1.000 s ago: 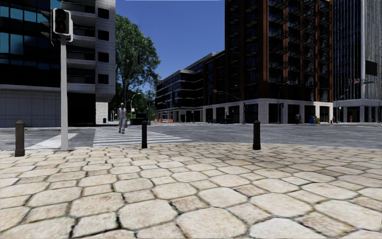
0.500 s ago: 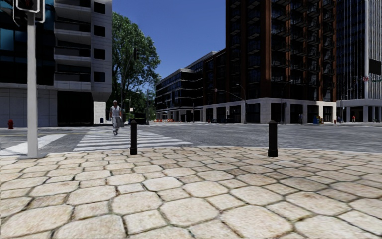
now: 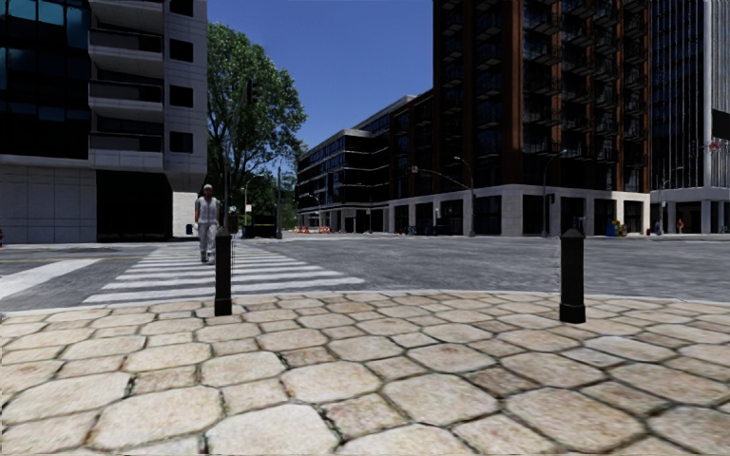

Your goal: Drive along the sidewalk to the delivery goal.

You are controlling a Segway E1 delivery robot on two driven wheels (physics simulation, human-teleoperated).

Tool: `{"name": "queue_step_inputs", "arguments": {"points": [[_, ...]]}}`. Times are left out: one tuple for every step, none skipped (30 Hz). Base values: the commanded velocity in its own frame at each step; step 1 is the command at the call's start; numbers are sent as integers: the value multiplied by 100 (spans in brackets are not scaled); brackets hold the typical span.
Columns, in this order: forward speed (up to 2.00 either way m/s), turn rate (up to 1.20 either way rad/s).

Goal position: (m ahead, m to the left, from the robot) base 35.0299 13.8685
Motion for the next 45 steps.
{"name": "queue_step_inputs", "arguments": {"points": [[200,0],[200,0],[200,0],[200,0],[200,0],[200,0],[200,0],[200,0],[200,0],[200,0],[200,0],[200,0],[200,0],[200,0],[200,0],[200,0],[200,0],[200,0],[200,0],[200,0],[200,0],[200,0],[200,0],[200,0],[200,0],[200,0],[200,0],[200,0],[200,0],[200,0],[200,0],[200,0],[200,13],[200,33],[200,33],[200,50],[200,63],[200,70],[200,72],[200,72],[200,73],[200,53],[200,34],[200,15],[200,15]]}}
